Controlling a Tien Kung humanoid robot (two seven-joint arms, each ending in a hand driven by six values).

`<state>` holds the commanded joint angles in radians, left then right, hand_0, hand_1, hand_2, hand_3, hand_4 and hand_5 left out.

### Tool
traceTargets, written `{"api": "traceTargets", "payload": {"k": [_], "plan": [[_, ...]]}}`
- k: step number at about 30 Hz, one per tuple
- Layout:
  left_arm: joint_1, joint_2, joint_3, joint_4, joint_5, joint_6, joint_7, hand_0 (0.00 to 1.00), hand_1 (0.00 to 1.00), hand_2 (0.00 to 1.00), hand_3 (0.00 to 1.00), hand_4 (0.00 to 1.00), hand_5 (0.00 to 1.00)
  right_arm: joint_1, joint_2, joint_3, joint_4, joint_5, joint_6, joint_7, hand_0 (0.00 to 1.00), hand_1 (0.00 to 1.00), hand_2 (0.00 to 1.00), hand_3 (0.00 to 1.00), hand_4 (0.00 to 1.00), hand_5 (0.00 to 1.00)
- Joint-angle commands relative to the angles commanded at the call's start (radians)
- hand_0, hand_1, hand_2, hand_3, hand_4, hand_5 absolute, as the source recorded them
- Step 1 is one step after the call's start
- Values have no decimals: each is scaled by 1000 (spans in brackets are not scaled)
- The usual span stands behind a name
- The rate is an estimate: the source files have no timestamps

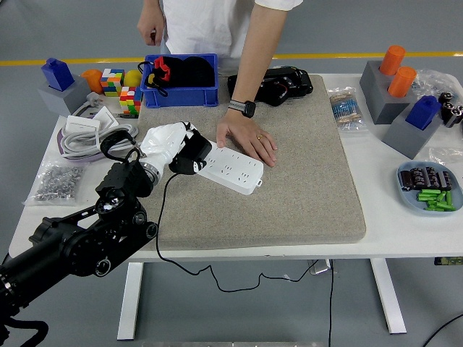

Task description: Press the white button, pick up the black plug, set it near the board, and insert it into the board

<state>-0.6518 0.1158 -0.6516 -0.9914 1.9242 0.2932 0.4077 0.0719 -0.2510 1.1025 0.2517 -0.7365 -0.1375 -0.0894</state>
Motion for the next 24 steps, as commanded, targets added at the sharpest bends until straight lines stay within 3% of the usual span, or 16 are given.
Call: {"api": "traceTargets", "payload": {"k": [11, 24], "plan": [[-16, -8, 16, 76, 24, -10, 8, 167, 256, 306, 530, 423, 2, -8, 2, -3, 1, 0, -1, 1, 637, 573, 590, 539, 628, 308], [-18, -9, 17, 88, 34, -16, 12, 166, 251, 305, 530, 424, 2, -7, 4, 3, 1, -1, -1, 1, 638, 573, 589, 539, 627, 306]]}}
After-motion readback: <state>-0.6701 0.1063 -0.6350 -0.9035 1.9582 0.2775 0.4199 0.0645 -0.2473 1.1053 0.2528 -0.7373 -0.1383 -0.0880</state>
